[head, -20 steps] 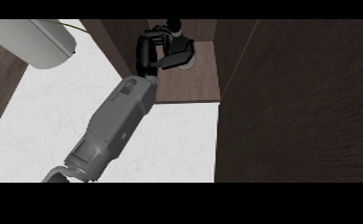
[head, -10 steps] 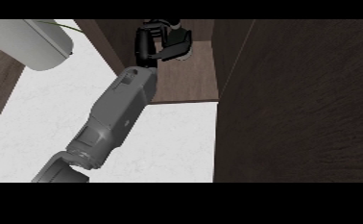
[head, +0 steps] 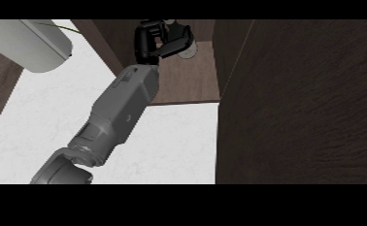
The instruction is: Pick up the wine, place it into the cabinet and close the cabinet
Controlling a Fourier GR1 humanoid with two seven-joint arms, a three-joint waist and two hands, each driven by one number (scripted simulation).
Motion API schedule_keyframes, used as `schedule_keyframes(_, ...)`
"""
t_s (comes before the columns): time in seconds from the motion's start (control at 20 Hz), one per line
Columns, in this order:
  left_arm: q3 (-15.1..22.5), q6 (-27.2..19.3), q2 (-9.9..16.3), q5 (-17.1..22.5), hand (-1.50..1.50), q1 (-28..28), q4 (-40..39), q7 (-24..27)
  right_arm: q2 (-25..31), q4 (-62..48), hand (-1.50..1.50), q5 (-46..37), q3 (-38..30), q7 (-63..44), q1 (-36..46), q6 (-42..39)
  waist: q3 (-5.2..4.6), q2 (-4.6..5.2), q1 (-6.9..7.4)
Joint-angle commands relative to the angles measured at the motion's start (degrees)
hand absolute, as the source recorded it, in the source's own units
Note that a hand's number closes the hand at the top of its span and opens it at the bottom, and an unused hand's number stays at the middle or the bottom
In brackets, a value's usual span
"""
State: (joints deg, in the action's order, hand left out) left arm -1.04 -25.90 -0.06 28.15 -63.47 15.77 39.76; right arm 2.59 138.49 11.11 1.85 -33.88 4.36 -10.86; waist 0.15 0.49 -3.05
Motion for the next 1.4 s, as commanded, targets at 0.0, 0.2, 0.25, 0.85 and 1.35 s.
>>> schedule_keyframes(0.0, -3.39, 0.91, 0.06, 2.58, 1.5, -1.57, -2.34, 0.27, 0.07, 4.66, -1.5, 4.1, -0.51, -2.71, -0.99, 0.57, -0.18, 0.45, -0.26)
schedule_keyframes(0.2, -3.43, 1.63, 0.06, 1.58, 1.5, -2.68, -4.9, 1.1, 0.81, 4.8, -1.5, 4.76, -1.91, -2.04, -1.35, -0.14, -0.18, 0.7, -0.81)
schedule_keyframes(0.25, -3.56, 2.77, 0.99, 1.33, 1.5, -0.66, -5.17, 2.67, 0.61, 5.33, -1.5, 2.98, -0.48, -2.78, -1.02, 0.29, -0.2, 0.56, -0.28)
schedule_keyframes(0.85, -2.28, -1.0, 0.18, -2.11, -1.5, 0.4, -9.34, 5.96, -1.12, 2.75, -1.5, -0.99, 3.23, 1.64, -1.79, 0.12, -0.18, 0.69, -0.32)
schedule_keyframes(1.35, -1.78, -3.71, 1.93, -3.99, -1.5, -1.17, -11.58, 3.35, -0.22, 2.16, -1.5, 0.59, 2.8, -0.29, 0.43, 0.9, -0.22, 1.06, -1.03)
